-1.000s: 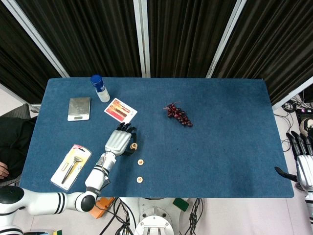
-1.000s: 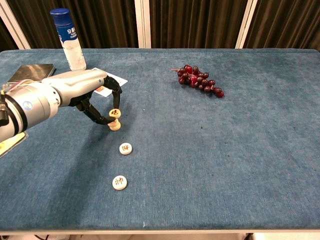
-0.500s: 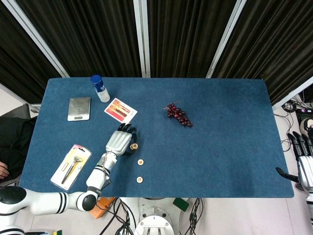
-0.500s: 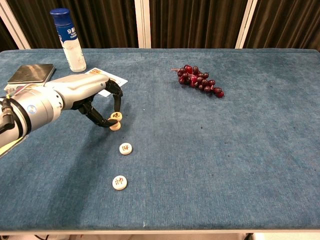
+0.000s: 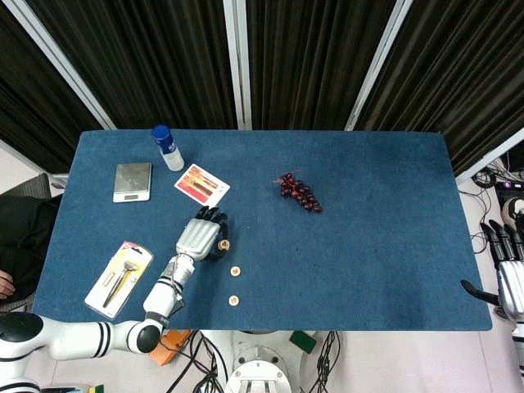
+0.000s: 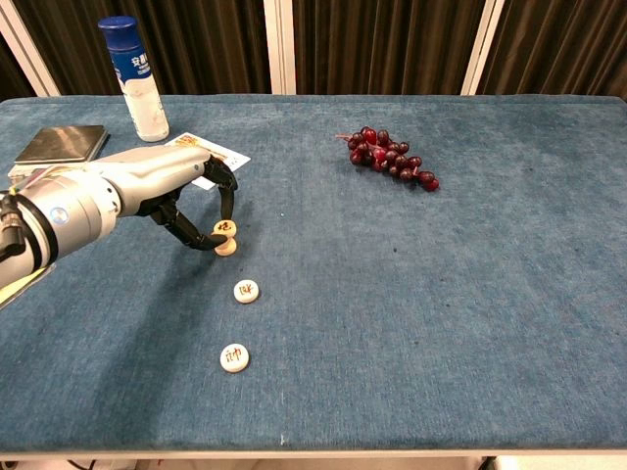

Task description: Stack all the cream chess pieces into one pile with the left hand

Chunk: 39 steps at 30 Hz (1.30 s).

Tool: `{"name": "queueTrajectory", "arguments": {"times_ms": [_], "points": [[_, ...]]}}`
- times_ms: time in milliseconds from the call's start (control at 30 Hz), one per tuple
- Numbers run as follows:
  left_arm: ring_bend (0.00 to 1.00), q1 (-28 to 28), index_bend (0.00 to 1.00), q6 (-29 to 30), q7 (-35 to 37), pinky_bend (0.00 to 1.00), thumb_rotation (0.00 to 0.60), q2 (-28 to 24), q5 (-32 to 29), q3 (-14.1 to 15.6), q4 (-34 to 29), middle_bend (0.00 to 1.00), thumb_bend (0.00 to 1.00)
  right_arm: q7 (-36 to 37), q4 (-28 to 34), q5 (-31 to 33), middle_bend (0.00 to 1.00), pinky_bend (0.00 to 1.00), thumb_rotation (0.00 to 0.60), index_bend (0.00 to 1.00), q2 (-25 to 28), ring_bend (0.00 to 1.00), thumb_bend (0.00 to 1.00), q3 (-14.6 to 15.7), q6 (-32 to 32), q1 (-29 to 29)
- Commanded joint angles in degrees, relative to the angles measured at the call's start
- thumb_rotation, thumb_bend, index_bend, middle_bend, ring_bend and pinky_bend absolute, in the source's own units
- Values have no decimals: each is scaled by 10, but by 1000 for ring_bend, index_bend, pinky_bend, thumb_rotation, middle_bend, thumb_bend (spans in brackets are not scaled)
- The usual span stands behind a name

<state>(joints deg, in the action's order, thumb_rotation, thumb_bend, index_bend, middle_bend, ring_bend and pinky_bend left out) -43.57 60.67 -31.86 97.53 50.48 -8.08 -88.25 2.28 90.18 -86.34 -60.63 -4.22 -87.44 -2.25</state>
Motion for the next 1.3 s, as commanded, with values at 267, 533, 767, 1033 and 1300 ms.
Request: {"name": "queueTrajectory", "arguments": {"times_ms": [267,533,767,1033,1300], "points": [[46,2,468,-1,-2,22,600,1,-2,0,3,166,292,-1,0,0,96,45,600,0,0,0,169,-1,2,-1],[46,3,468,-2,-3,21,600,-3,-3,-1,2,166,291,-2,1,1,96,45,600,0,0,0,169,-1,3,-2],[46,3,455,-4,-5,21,600,-2,-4,0,3,166,287,-1,0,2,96,45,600,0,0,0,169,-1,3,-2],[46,7,426,2,1,22,600,-3,5,-1,-3,166,284,-1,-1,3,96,45,600,0,0,0,169,-1,5,-3],[30,8,424,13,-8,13,600,-9,62,19,-39,162,284,-1,-1,2,96,45,600,0,-1,0,169,-1,3,-3]]}}
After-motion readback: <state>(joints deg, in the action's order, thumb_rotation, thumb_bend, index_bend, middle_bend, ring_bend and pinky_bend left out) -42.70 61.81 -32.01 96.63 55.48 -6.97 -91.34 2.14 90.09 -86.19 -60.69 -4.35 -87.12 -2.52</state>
